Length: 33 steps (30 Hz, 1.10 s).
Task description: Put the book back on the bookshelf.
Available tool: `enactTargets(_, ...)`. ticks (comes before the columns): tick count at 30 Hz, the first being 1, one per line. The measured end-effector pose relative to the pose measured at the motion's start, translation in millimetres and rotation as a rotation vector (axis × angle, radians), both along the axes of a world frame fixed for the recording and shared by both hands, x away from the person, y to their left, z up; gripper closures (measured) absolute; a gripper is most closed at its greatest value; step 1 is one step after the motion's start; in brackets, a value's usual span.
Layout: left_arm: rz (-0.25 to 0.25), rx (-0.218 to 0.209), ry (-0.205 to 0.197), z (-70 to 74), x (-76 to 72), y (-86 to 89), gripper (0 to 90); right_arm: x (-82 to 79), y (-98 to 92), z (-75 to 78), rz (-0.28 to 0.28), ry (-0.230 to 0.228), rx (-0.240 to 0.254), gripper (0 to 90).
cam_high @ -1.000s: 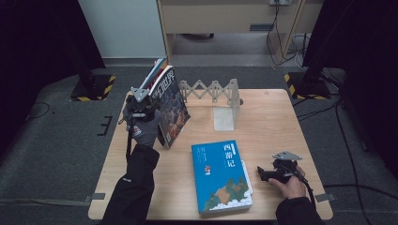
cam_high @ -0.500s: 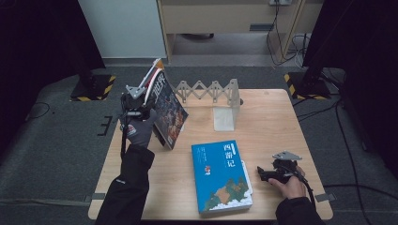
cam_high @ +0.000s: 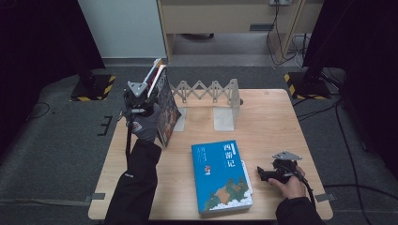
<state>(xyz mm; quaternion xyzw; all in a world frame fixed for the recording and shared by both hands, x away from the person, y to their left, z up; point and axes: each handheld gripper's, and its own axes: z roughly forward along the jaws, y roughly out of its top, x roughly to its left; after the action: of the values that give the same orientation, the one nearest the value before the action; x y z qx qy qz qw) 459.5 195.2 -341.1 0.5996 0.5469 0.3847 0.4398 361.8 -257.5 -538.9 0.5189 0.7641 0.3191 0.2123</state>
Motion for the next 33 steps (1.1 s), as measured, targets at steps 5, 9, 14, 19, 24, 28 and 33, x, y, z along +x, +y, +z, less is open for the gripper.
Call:
enactTargets(5, 0.016, -0.003, -0.023, -0.6, 9.1, -5.6, 81.9, -0.1, 0.1, 0.1, 0.001, 0.002, 0.001, 3.0)
enactTargets(9, 0.013, -0.006, -0.018, -4.1, 10.3, -10.1, 81.8, 0.1, 0.0, 0.0, 0.005, 0.0, 0.0, 2.9)
enactTargets(14, -0.028, -0.01, 0.016, -3.0, 4.4, -8.1, 81.4, 0.1, -0.2, -0.1, 0.012, -0.003, -0.003, 2.9)
enactTargets(19, -0.054, -0.022, 0.055, -4.7, -2.4, -3.9, 81.0, 0.1, -0.1, -0.2, 0.014, -0.003, -0.003, 3.0)
enactTargets(24, -0.056, 0.004, 0.066, -3.3, -7.2, 1.9, 79.8, 0.1, 0.2, -0.3, 0.015, -0.005, -0.003, 3.0)
enactTargets(28, -0.058, 0.01, 0.083, 1.0, -7.1, 6.5, 77.3, 0.1, 0.3, -0.3, 0.016, -0.005, -0.003, 3.0)
enactTargets(33, -0.059, 0.016, 0.091, 10.9, -5.1, 6.5, 73.6, -0.1, 0.8, -0.2, 0.016, -0.002, 0.0, 2.9)
